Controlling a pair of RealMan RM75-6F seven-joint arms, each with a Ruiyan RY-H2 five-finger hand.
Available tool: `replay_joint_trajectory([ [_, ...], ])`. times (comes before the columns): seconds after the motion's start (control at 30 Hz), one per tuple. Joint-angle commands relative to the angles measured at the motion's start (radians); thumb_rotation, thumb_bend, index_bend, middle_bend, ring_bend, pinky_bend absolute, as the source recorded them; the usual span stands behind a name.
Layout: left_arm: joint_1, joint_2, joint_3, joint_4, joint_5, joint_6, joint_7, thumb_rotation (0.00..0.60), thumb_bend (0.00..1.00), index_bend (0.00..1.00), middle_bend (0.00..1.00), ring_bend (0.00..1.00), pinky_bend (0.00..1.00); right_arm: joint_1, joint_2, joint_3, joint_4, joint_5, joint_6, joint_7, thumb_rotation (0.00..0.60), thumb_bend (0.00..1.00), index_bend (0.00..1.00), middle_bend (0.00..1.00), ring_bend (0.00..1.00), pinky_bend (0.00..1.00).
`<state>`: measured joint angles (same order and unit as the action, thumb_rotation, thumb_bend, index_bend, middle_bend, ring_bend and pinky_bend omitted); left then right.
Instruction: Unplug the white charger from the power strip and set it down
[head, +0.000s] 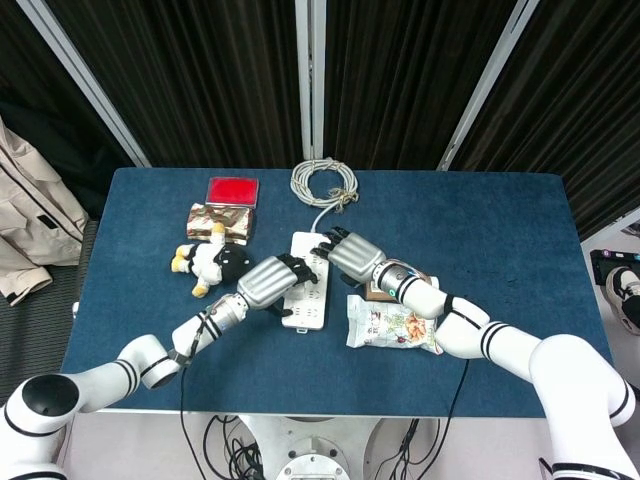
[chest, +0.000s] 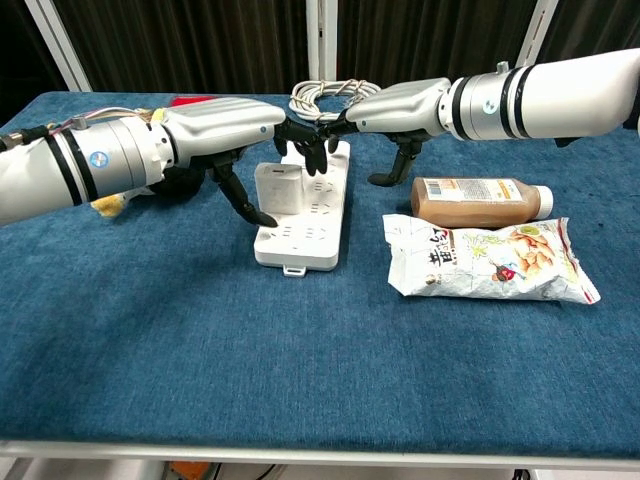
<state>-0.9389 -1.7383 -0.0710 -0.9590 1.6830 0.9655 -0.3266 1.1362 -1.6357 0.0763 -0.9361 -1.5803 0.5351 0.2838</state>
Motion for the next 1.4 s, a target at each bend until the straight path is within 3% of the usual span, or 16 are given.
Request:
replay_joint_trajectory([
  [0.03,0.001,-0.007,0.005,0.015,-0.012,0.004,0.013,0.6,0.16,0.34,0.35,0.28,0.41,0.002,-0.016,-0.027,0.031,-0.024,0.026,0.04,0.6,0.38,0.13,0.16,0.0,0.0],
  [0.13,0.001,-0.011,0.009,0.024,-0.022,0.003,0.014,0.6,0.2,0.37,0.4,0.34,0.49,0.004,-0.023,-0.042,0.049,-0.034,0.041,0.069,0.6,0.38,0.14,0.16,0.0,0.0],
  [0.63,-0.014,-0.047,0.029,0.099,-0.031,0.02,0.031,0.6,0.36,0.51,0.55,0.5,0.66,0.006,-0.045,-0.09,0.091,-0.056,0.089,0.121,0.6,0.41,0.18,0.17,0.0,0.0],
  [0.9,-0.017,-0.067,0.037,0.132,-0.033,0.036,0.011,0.6,0.37,0.58,0.61,0.53,0.67,0.001,-0.066,-0.104,0.121,-0.059,0.111,0.115,0.6,0.41,0.32,0.21,0.0,0.0],
  [1.4,-0.012,-0.095,0.044,0.189,-0.035,0.087,-0.02,0.6,0.4,0.64,0.7,0.59,0.69,-0.008,-0.086,-0.128,0.149,-0.063,0.125,0.109,0.6,0.41,0.33,0.21,0.0,0.0],
])
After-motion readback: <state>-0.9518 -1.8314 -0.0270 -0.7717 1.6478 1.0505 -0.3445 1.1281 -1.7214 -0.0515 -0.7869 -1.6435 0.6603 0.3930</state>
